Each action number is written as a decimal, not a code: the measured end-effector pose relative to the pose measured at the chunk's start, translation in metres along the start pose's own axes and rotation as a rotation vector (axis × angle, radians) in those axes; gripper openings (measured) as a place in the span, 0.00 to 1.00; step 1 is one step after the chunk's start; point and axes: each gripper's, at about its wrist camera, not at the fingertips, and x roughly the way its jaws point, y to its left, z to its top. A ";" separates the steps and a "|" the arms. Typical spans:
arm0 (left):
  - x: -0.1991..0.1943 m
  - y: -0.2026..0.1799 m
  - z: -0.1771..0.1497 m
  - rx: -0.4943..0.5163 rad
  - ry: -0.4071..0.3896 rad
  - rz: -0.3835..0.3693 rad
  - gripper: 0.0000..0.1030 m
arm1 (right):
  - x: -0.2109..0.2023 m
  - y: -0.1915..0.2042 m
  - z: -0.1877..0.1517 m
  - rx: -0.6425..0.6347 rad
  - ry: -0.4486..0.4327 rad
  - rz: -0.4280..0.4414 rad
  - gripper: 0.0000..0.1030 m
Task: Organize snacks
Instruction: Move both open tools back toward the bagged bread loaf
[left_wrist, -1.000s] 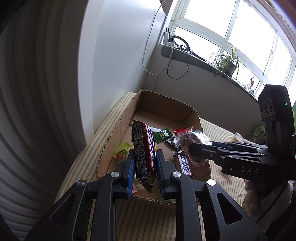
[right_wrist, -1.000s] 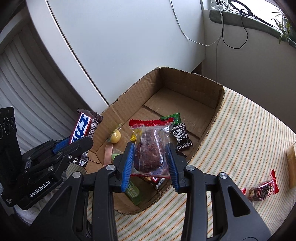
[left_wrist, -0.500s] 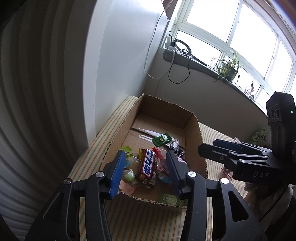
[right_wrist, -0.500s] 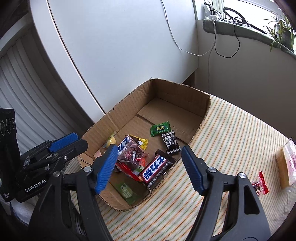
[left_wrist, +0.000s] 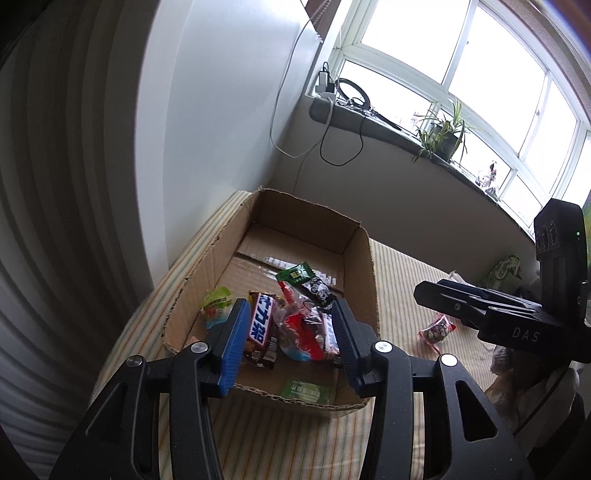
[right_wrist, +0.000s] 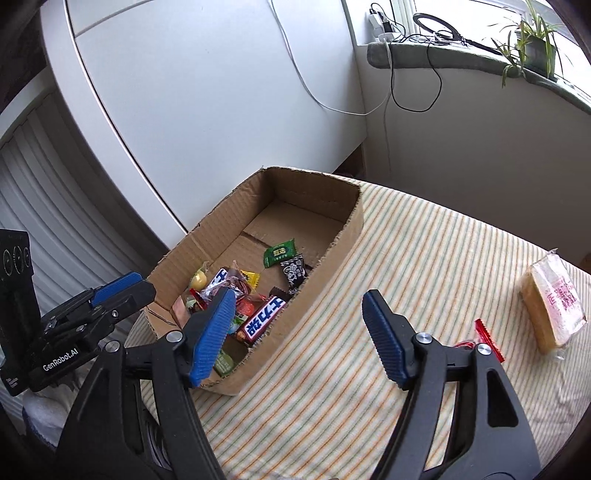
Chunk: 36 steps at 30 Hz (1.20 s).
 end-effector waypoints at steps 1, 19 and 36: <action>0.000 -0.005 0.000 0.004 0.001 -0.007 0.43 | -0.005 -0.008 -0.001 0.009 -0.004 -0.003 0.72; 0.042 -0.115 -0.006 0.079 0.062 -0.151 0.53 | -0.089 -0.213 -0.023 0.284 -0.068 -0.132 0.75; 0.129 -0.223 -0.021 0.070 0.219 -0.323 0.60 | -0.041 -0.308 -0.022 0.334 0.030 -0.045 0.88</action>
